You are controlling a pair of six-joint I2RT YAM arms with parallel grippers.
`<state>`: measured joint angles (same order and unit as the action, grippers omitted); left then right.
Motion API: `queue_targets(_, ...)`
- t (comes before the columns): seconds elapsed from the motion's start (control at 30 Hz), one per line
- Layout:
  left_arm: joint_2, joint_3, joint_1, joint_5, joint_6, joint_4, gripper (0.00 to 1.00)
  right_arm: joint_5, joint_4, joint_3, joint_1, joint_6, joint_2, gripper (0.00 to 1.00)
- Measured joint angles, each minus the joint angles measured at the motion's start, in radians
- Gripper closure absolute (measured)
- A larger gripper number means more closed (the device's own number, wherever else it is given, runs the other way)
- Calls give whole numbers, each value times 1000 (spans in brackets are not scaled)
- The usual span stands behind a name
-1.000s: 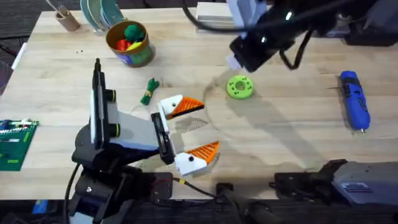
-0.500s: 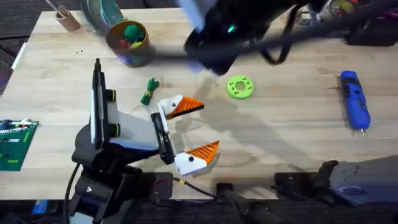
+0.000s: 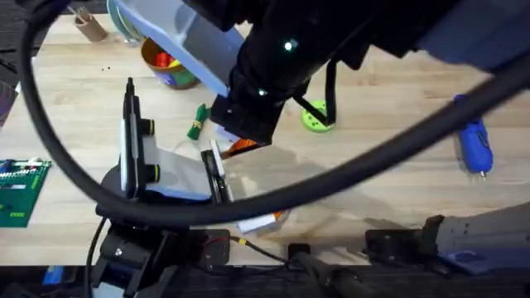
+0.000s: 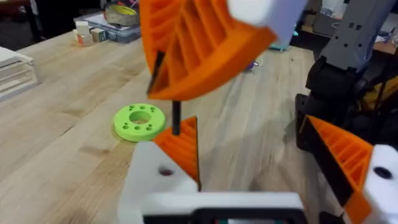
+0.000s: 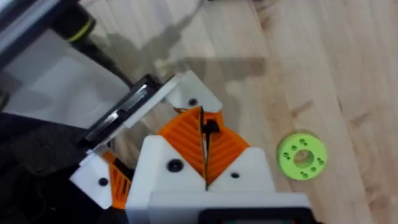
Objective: Pick up the gripper from the table and insert it into the empty holder that is missing its gripper. Then pick up a screw, insert it into the mounting hole, and use the screwdriver to tighten it. Finally, clean up the table by picking up the vegetable and placing it into the bucket.
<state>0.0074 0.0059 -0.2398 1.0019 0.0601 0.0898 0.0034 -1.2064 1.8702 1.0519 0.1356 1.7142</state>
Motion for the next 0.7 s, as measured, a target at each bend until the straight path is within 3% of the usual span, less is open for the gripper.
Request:
queue_targets(0.27,0,0,0,0,0,0,7,-57,0,0,0,0,0,993)
queue_targets(0.7,0,0,0,27,-49,4,7,-34,2,0,-1,0,35,993)
